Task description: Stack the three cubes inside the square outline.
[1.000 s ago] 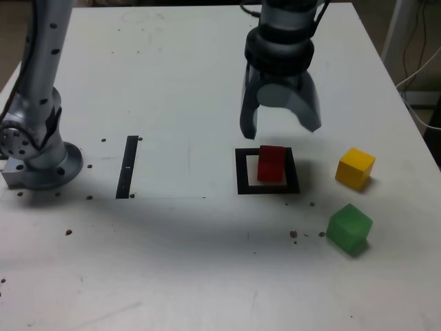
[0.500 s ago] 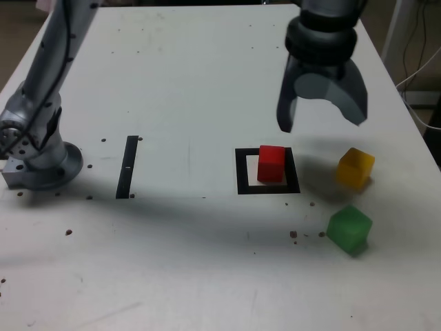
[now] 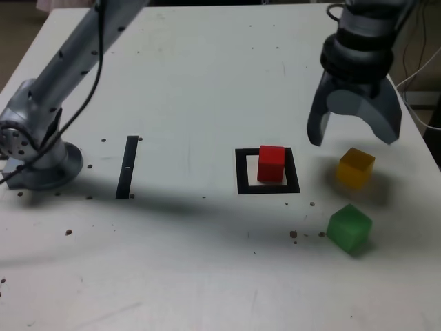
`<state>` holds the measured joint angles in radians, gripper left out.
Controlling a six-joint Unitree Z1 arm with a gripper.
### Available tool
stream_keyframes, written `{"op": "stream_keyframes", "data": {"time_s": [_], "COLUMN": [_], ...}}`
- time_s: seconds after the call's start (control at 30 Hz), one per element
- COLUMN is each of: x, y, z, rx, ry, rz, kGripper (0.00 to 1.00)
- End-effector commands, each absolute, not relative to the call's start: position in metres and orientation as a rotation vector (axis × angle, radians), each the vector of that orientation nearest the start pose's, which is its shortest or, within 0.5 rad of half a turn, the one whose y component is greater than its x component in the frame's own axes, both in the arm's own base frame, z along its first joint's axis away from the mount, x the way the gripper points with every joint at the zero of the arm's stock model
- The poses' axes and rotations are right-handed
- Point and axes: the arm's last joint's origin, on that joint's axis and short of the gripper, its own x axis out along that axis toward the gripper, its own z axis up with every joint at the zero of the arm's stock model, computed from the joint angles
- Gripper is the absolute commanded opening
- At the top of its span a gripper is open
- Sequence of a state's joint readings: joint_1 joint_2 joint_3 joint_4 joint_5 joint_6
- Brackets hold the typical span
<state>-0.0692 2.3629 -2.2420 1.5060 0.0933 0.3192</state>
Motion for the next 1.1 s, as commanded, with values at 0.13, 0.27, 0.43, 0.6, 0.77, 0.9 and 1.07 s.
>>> {"op": "stream_keyframes", "data": {"time_s": [0.13, 0.27, 0.43, 0.6, 0.77, 0.9, 1.07], "x": [0.478, 0.479, 0.481, 0.482, 0.482, 0.483, 0.487], "y": [-0.035, -0.037, -0.04, -0.044, -0.044, -0.044, -0.046], "z": [0.249, 0.249, 0.249, 0.251, 0.25, 0.246, 0.233], "rx": [0.402, 0.414, 0.481, 0.596, 0.629, 0.629, 0.624], "ry": [1.623, 1.616, 1.596, 1.569, 1.576, 1.585, 1.605], "rz": [-0.275, -0.286, -0.349, -0.451, -0.467, -0.467, -0.476], "kGripper": [0.99, 0.99, 1.0, 1.0, 1.0, 0.99, 0.99]}}
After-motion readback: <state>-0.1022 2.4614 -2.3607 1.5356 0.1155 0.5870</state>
